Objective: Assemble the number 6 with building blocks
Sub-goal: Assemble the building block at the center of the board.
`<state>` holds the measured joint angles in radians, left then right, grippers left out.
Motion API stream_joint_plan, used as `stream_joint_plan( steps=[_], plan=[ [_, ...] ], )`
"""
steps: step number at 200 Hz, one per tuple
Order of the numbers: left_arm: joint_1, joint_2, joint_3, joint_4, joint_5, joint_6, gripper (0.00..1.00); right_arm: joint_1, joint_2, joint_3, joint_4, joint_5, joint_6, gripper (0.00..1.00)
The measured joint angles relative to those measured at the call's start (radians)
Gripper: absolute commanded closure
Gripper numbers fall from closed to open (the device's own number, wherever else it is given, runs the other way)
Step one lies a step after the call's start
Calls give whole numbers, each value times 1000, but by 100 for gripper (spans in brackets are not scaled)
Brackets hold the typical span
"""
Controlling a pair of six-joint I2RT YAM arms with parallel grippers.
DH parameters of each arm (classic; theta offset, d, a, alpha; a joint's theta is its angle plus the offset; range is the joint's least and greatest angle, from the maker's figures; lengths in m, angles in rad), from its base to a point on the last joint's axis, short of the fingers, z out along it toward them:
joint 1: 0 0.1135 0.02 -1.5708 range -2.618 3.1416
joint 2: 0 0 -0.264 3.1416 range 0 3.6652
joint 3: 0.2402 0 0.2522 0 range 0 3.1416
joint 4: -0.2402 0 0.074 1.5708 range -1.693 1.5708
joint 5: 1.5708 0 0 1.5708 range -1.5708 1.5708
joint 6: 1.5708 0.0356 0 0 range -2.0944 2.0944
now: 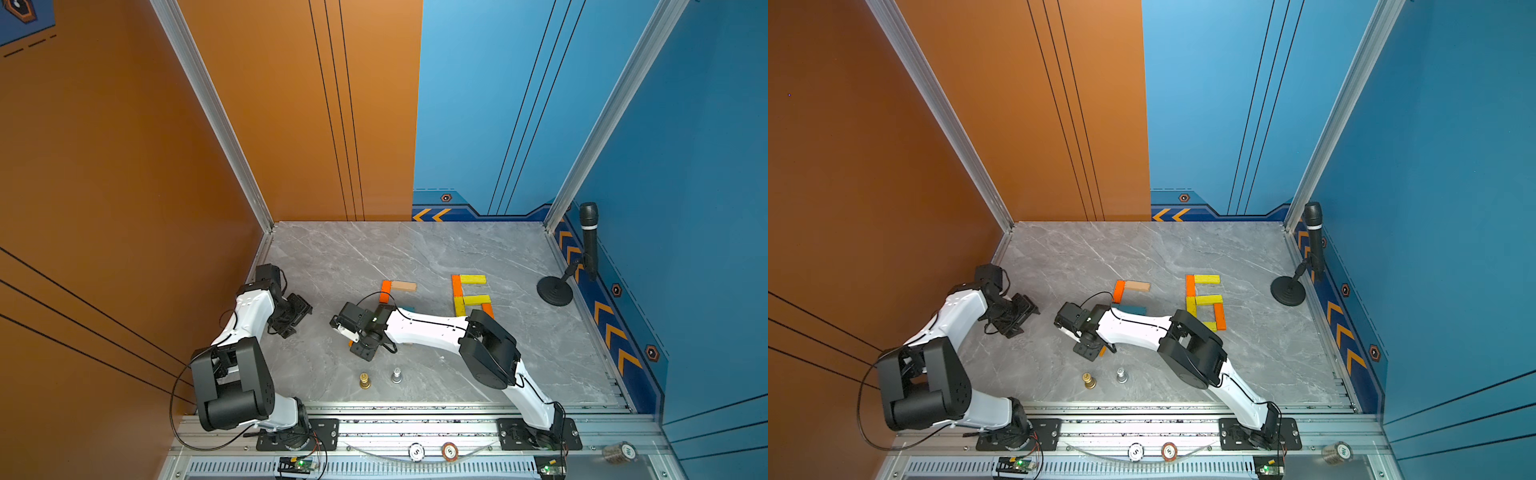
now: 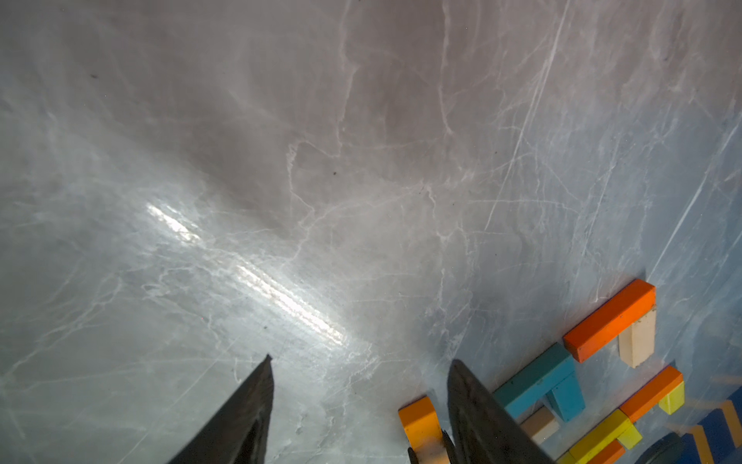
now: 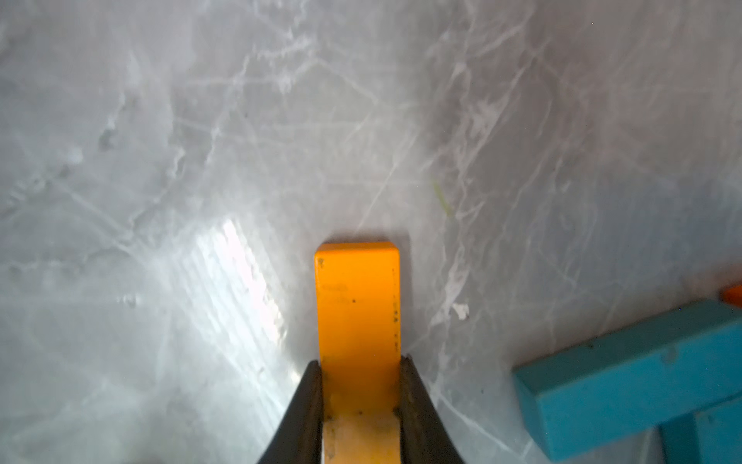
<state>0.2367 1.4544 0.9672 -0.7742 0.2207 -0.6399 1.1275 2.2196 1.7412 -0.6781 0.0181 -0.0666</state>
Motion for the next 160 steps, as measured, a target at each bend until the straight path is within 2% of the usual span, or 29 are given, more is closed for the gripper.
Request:
stream_joint_plan(
  steps=[45, 112, 160],
  plan=[
    [-61, 13, -4, 18, 0, 4, 30, -29, -83, -121, -11, -15, -115, 76],
    [-101, 35, -13, 45, 0, 2, 30, -63, -107, -158, -8, -11, -244, 76],
    [-142, 55, -18, 57, -5, -11, 30, -77, -123, -181, 2, 13, -285, 68]
  ],
)
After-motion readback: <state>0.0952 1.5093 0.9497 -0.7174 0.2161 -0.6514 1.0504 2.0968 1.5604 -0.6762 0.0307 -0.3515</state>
